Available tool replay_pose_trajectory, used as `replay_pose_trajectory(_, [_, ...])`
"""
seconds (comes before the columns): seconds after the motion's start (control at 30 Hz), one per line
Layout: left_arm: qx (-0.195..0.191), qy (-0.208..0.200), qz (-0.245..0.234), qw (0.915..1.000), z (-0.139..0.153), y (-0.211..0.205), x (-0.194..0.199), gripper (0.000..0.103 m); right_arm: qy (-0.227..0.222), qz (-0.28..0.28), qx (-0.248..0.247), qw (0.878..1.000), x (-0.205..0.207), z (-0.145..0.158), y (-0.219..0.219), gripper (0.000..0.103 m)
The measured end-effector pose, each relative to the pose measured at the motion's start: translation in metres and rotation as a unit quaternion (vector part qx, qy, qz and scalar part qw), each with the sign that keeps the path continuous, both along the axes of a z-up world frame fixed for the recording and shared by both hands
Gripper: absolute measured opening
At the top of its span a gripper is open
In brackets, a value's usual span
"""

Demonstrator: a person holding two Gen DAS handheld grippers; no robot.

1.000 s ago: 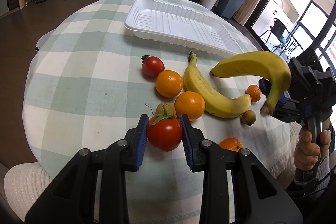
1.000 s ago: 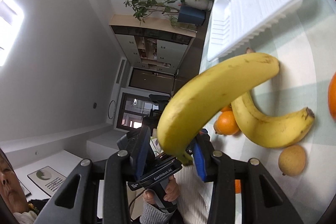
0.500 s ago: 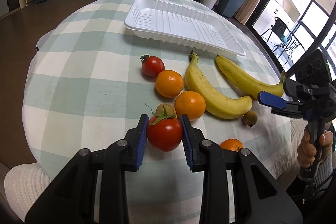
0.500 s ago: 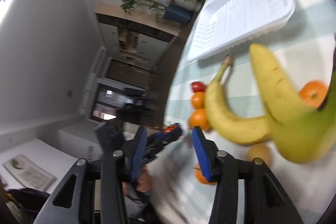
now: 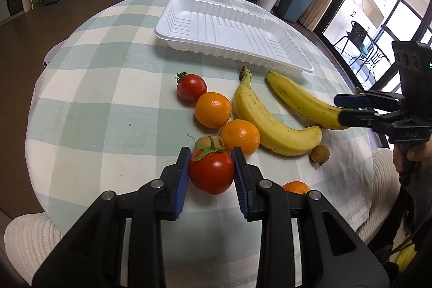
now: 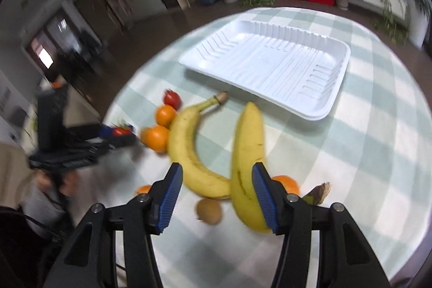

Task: Organize fruits
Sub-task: 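Carry the banana and tomato over the white tray with both grippers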

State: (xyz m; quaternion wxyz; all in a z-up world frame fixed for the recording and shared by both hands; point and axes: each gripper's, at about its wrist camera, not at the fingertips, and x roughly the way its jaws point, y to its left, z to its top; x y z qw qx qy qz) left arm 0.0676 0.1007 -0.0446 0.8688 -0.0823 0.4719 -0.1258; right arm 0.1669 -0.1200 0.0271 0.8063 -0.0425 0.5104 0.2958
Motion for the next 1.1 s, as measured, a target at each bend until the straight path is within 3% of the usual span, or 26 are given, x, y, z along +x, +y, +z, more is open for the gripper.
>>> replay_pose_trajectory(0.07, [0.001, 0.000, 0.000, 1.0000, 0.001, 0.001, 0.001, 0.029, 0.003, 0.022, -0.060, 0.998, 0.007, -0.003, 0.012, 0.057])
replay_pose_trajectory(0.23, [-0.001, 0.000, 0.002, 1.0000, 0.002, 0.002, 0.003, 0.028, 0.037, 0.054, -0.144, 0.988, 0.023, -0.036, 0.026, 0.058])
replay_pose_trajectory(0.4, [-0.001, 0.001, 0.003, 1.0000, 0.002, 0.003, 0.008, 0.029, 0.063, 0.081, -0.134, 0.986, 0.033, -0.044, 0.032, 0.052])
replay_pose_trajectory(0.5, [-0.001, 0.004, 0.006, 1.0000, 0.001, 0.004, 0.011, 0.029, 0.075, 0.090, -0.123, 0.985, 0.037, -0.053, 0.037, 0.040])
replay_pose_trajectory(0.57, [-0.002, 0.006, 0.008, 0.9999, 0.000, 0.005, 0.013, 0.029, 0.077, 0.089, -0.120, 0.986, 0.039, -0.057, 0.038, 0.040])
replay_pose_trajectory(0.63, [-0.001, 0.007, 0.010, 0.9999, 0.000, 0.007, 0.015, 0.029, 0.081, 0.089, -0.108, 0.987, 0.040, -0.060, 0.036, 0.040])
replay_pose_trajectory(0.83, [-0.003, 0.009, 0.012, 0.9999, 0.003, 0.008, 0.019, 0.029, 0.139, 0.060, -0.001, 0.988, 0.047, -0.064, 0.005, 0.039])
replay_pose_trajectory(1.1, [-0.012, 0.011, 0.008, 0.9998, 0.006, 0.005, 0.028, 0.029, 0.205, 0.014, 0.165, 0.965, 0.048, -0.067, -0.032, 0.038])
